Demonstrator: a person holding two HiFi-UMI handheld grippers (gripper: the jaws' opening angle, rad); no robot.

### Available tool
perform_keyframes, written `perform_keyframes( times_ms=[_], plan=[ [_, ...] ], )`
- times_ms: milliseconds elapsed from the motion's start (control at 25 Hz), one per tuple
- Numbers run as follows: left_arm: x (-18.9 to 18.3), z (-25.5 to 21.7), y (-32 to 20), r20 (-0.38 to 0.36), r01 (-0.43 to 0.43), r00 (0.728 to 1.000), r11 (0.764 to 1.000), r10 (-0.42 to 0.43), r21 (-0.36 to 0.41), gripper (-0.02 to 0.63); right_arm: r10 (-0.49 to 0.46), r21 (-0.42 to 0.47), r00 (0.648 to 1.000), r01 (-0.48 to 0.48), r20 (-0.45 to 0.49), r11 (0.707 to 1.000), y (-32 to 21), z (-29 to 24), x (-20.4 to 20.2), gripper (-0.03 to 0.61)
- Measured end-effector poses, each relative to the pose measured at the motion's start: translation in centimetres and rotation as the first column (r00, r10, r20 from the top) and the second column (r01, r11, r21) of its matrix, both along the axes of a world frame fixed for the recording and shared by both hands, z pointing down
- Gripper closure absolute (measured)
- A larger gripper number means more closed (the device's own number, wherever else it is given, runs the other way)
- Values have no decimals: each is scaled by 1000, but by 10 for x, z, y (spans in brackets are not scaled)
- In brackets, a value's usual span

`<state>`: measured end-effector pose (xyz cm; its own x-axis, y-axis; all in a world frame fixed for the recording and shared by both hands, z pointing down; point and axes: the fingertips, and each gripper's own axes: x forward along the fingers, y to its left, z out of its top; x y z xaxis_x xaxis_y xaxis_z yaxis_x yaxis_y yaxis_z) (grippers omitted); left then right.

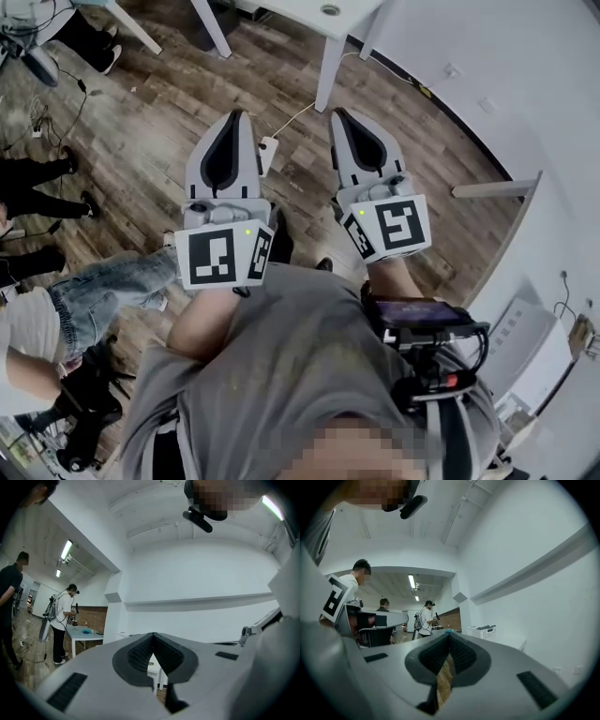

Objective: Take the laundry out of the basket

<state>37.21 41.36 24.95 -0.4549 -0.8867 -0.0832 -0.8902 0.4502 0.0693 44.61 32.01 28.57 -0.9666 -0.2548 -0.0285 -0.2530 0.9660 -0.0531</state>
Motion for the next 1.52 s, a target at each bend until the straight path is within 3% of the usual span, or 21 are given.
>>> perform_keyframes(
  times_ms=[440,960,1520],
  plan=[
    [-111,-16,-32,30,-40,999,998,38,50,606,17,59,999,-19,39,998,-32,-25,-118,571],
    [-175,2,-79,4,-53,999,999,53,9,606,74,39,996,-75,41,996,-88,-21,-166,571],
    [-279,2,-235,15,-91,996,995,92,-29,606,69,36,996,-72,64,997,-227,-25,-279,571]
  ],
)
